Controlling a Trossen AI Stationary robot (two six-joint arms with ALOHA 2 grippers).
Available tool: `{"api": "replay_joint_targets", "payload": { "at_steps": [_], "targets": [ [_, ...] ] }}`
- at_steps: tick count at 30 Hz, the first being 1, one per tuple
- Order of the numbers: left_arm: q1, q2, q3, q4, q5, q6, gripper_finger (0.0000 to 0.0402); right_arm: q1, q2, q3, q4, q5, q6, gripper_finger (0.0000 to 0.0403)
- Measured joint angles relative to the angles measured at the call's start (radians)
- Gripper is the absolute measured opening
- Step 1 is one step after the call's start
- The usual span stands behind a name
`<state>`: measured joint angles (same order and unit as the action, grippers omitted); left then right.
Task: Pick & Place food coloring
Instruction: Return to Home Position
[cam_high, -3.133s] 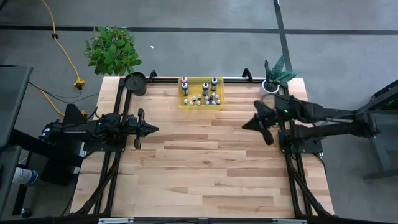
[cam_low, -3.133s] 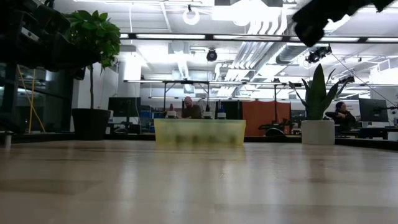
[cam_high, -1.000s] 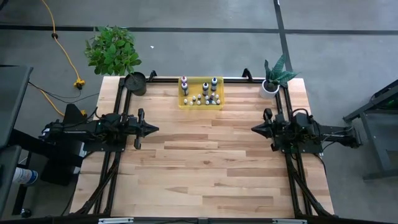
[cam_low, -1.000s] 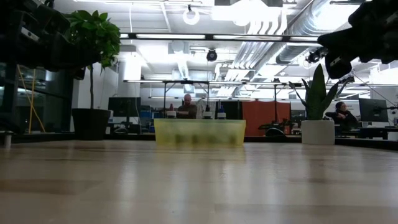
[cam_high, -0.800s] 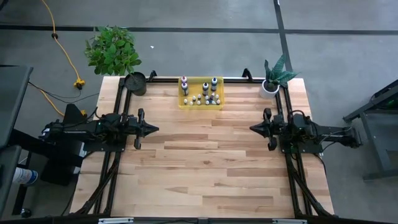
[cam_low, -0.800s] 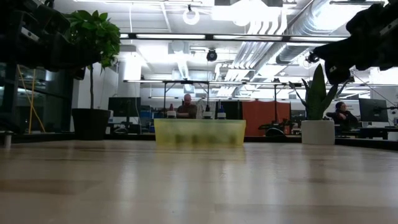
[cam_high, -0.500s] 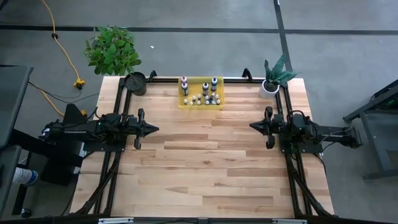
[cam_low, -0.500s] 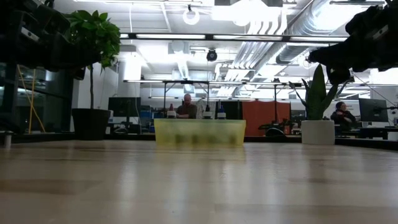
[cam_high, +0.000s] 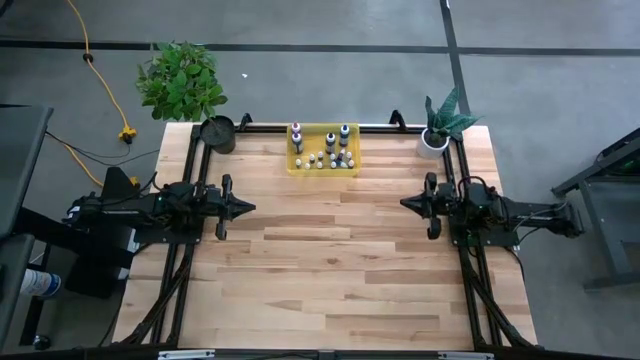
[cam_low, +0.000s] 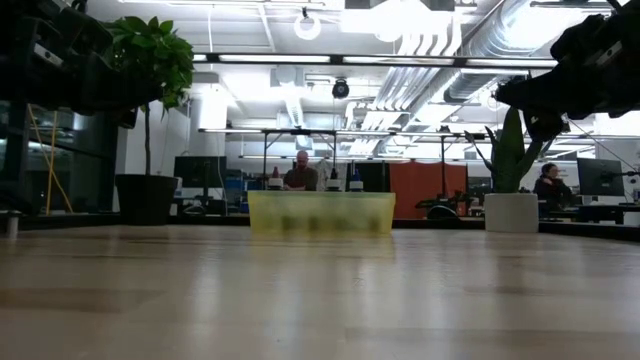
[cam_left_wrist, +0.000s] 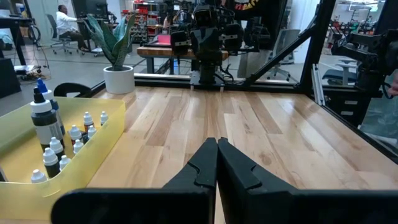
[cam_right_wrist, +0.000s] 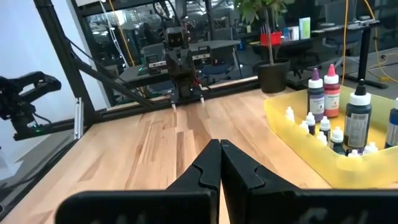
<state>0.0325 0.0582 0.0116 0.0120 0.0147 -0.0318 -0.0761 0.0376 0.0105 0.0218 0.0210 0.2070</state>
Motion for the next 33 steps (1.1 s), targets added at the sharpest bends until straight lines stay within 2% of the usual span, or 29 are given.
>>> {"api": "replay_joint_targets", "payload": {
  "at_steps": [33],
  "targets": [
    [0.0, 0.0, 0.0, 0.0, 0.0, 0.0, 0.0, 0.0, 0.004, -0.001, -0.002, -0.024, -0.006, 0.0]
  ]
}}
